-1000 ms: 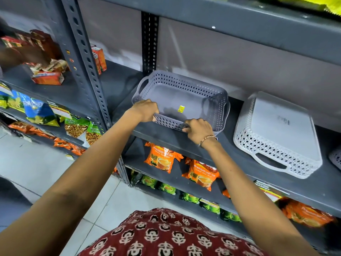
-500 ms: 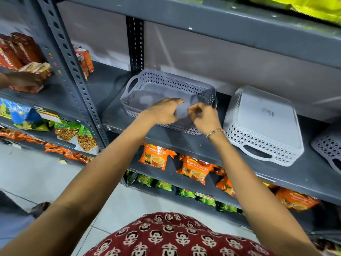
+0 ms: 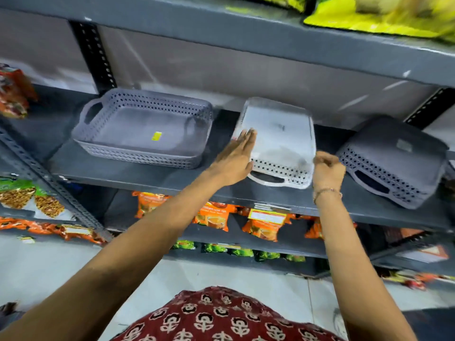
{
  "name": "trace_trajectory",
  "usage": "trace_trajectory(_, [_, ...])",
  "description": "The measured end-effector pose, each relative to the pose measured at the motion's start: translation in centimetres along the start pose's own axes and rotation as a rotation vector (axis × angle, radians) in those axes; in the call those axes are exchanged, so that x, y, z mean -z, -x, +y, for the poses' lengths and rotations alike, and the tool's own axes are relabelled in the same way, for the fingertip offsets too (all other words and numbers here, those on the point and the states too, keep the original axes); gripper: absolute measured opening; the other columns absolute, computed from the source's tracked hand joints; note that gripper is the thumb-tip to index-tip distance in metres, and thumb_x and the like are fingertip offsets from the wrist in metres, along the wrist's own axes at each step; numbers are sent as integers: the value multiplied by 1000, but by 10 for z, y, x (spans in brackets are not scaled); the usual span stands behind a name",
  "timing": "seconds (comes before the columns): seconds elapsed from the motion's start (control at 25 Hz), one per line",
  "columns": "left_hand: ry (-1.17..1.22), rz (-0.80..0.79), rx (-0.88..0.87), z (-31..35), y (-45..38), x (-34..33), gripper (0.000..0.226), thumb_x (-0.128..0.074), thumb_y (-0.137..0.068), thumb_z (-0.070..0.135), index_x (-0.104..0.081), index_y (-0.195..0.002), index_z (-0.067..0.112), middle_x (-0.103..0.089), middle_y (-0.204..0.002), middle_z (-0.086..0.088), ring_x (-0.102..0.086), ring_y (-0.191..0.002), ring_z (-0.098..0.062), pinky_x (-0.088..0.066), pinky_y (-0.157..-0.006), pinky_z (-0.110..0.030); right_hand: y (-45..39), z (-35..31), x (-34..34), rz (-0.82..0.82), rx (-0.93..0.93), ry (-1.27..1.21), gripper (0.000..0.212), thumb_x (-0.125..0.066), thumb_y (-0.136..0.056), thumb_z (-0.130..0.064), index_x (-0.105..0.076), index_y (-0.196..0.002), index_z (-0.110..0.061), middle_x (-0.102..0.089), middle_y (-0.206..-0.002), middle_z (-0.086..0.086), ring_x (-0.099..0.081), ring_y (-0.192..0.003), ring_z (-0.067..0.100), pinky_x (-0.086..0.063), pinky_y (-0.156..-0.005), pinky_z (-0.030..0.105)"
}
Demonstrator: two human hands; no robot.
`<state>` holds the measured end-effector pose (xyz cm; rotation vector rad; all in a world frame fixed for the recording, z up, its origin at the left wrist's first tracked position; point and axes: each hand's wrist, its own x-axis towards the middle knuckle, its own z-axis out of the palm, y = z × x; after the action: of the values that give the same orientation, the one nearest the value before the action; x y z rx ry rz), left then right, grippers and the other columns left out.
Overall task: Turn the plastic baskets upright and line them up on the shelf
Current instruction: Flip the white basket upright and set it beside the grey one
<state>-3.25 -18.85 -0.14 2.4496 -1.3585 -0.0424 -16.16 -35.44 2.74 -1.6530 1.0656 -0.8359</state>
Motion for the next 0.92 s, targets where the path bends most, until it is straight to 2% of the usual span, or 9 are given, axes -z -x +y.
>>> trace_trajectory(0.12, [-46, 31, 1, 18, -9, -25, 84, -42, -95, 42, 10, -147, 4, 8, -159, -12, 8, -147, -24, 2, -120, -39, -19, 25, 28, -77, -271, 8, 31, -42, -91, -3, -46, -70, -25, -48, -74, -5, -49, -67, 12, -44, -71, 24])
trace_trajectory(0.2, [-51, 19, 20, 25, -13, -37, 93, -46, -91, 51, 12, -147, 5, 10, -159, -12, 11, -146, -24, 4, -120, -40, -25, 41, 32, -166, -517, -142, 33, -42, -92, -7, -38, -63, -23, -38, -66, -1, -37, -55, 9, -42, -61, 16])
trace_trajectory(0.28, [-67, 16, 64, 29, -15, -46, 99, -50, -87, 54, 12, -147, 6, 11, -159, -12, 14, -146, -24, 5, -120, -41, -29, 54, 32, -188, -692, -366, 30, -42, -90, -6, -40, -61, -16, -38, -66, 5, -35, -55, 13, -46, -81, 16])
trace_trajectory(0.4, [-131, 39, 93, 34, -13, -54, 107, -55, -81, 57, 13, -147, 8, 13, -159, -12, 18, -145, -24, 7, -120, -43, -35, 55, 30, -272, -788, -567, 30, -39, -90, -11, -39, -61, -12, -40, -68, 7, -38, -59, 17, -43, -73, 22])
trace_trajectory(0.48, [-125, 46, 109, 39, -13, -56, 116, -62, -77, 58, 16, -146, 8, 15, -159, -12, 18, -145, -25, 7, -119, -43, -38, 52, 34, -292, -858, -649, 27, -40, -93, -16, -45, -68, -8, -46, -76, 9, -48, -70, 20, -44, -90, 30])
trace_trajectory(0.6, [-147, 115, 170, 46, -14, -61, 125, -70, -72, 53, 22, -144, 9, 13, -158, -13, 16, -145, -28, 6, -119, -46, -43, 33, 47, -327, -866, -814, 15, -46, -93, -18, -49, -95, -3, -50, -92, 11, -52, -93, 23, -46, -92, 33])
trace_trajectory(0.72, [4, 361, 252, 53, -14, -59, 115, -79, -65, 41, -5, -149, 15, -19, -157, -10, -15, -145, -27, -18, -119, -42, -46, -1, 57, -416, -716, -951, 10, -49, -92, -16, -52, -91, -6, -56, -93, 12, -56, -85, 20, -50, -77, 30])
trace_trajectory(0.8, [234, 532, 330, 60, -13, -52, 105, -79, -55, 41, -24, -142, 25, -41, -144, 2, -37, -132, -17, -38, -104, -29, -48, -23, 61, -509, -582, -990, 9, -49, -91, -15, -54, -93, -7, -61, -92, 13, -60, -83, 21, -52, -74, 28])
trace_trajectory(0.92, [460, 703, 414, 69, -11, -43, 91, -76, -50, 49, -36, -130, 32, -55, -115, 21, -51, -100, 6, -38, -78, -1, -52, -31, 58, -563, -471, -949, 14, -42, -95, -14, -55, -93, -9, -62, -90, 13, -62, -81, 21, -53, -75, 27])
